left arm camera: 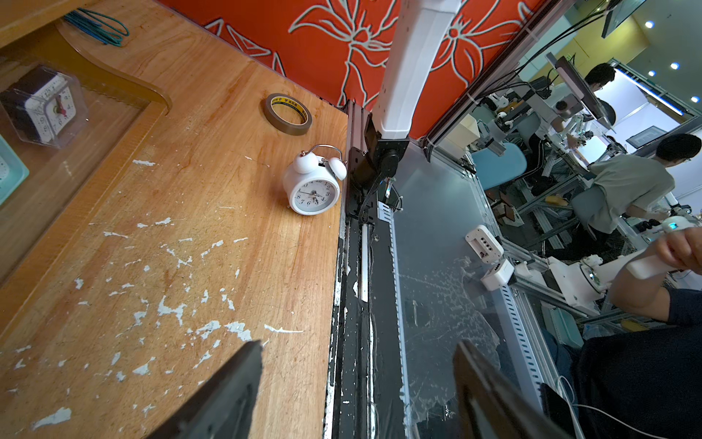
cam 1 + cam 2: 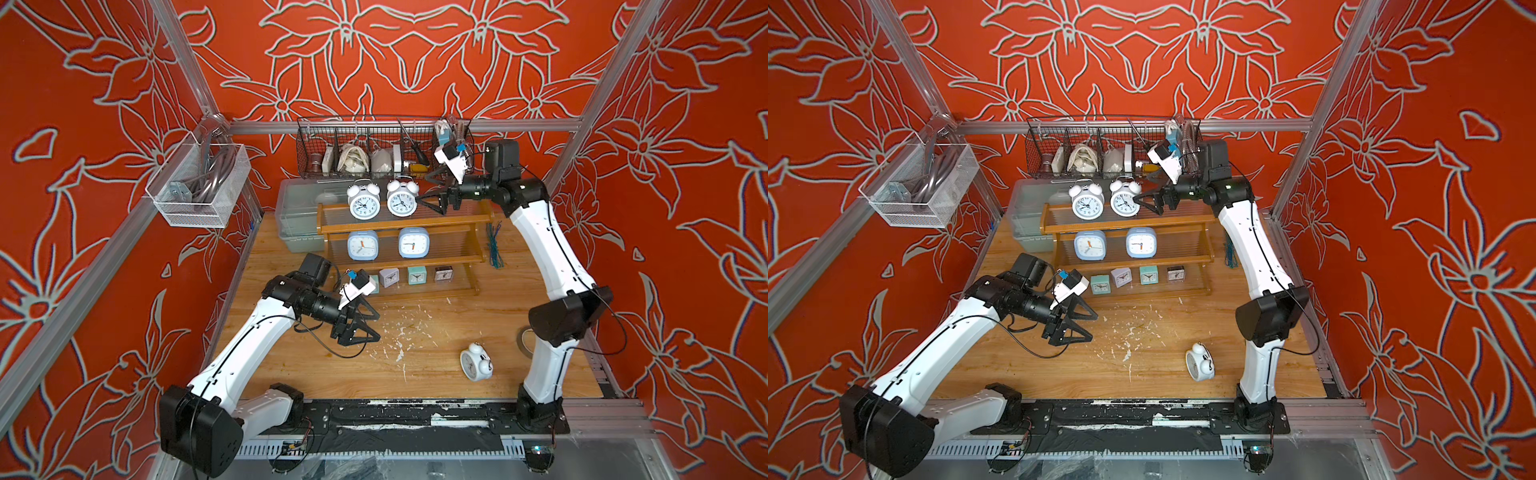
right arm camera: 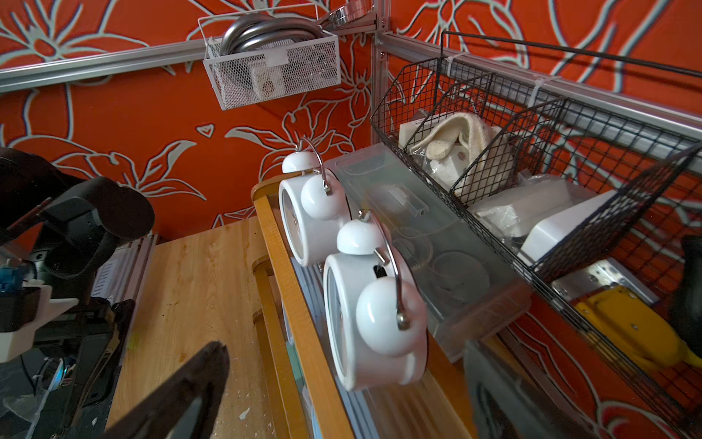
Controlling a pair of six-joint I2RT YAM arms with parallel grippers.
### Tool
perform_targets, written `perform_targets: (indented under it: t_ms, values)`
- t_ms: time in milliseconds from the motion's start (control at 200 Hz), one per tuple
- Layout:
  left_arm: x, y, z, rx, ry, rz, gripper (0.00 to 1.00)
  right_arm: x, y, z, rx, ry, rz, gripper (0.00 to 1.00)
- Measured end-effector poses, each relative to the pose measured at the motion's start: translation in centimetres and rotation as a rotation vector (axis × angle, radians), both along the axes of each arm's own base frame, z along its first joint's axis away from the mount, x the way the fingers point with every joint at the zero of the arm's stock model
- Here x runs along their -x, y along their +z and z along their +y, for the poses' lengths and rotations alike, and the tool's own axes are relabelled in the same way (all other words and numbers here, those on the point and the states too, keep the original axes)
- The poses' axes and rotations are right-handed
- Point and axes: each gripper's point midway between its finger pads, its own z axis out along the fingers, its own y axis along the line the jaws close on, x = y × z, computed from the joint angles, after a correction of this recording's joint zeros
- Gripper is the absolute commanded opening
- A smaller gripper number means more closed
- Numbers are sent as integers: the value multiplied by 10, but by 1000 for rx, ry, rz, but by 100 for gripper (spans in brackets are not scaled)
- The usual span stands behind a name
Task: Place the alarm clocks on the shelf by style
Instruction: Place the alarm on the shelf, then pick up the alarm from the center of the board.
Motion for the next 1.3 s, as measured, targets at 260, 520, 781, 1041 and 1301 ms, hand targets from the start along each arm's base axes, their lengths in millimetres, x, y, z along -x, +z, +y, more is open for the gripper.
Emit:
perform_targets:
  t_ms: [260, 520, 781, 1041, 1301]
  values:
    - [-1, 0, 0, 1, 3, 2, 79, 37, -19, -33, -29, -213, 92, 100]
    - [-1, 0, 0, 1, 5, 7, 79, 85, -89, -46, 0, -350, 273, 100]
    - [-3, -2, -1, -3, 5, 16, 79, 129, -148, -67, 62, -491, 432, 100]
    - [-4, -4, -1, -6, 5, 28, 79, 170, -192, -98, 138, -655, 590, 100]
    - [-7, -8, -2, -8, 5, 36, 79, 218, -253, -138, 326, -830, 764, 100]
